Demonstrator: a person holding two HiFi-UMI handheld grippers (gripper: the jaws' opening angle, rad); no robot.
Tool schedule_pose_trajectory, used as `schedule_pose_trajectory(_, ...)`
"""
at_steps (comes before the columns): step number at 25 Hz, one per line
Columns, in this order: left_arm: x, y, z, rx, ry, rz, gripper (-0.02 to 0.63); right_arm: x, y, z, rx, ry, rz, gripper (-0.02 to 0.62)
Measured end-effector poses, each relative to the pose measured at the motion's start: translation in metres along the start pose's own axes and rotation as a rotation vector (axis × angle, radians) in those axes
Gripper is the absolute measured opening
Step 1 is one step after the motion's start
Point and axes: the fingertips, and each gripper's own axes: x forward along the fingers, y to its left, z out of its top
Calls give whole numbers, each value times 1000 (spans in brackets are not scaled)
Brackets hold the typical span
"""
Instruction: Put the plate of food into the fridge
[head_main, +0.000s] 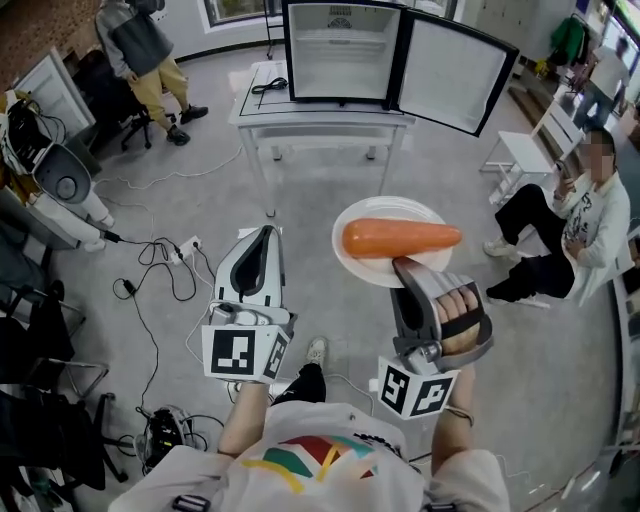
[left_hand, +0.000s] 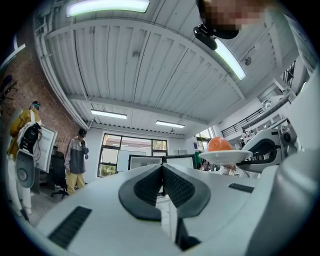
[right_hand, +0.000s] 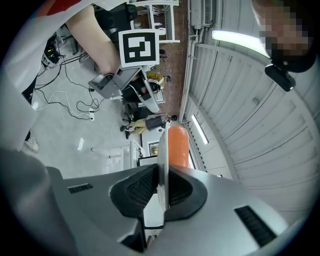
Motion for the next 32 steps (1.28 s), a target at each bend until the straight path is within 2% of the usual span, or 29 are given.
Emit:
schedule_pose_trajectory(4,50,24,-9,-24,14,-32,6,58,-5,-4,-13,10,23,28)
schedule_pose_trajectory(13,153,67,-12,-27,-47,-100,6,161,-24,-19,-39,51,-26,28)
schedule_pose_trajectory(25,199,77,-24,-34,-25,-150,6,212,-21,-31,-17,72,-8,28)
schedule_pose_trajectory(32,231,91,-37,-33,-19,-126,6,250,-14,-47,-19,55,13,28)
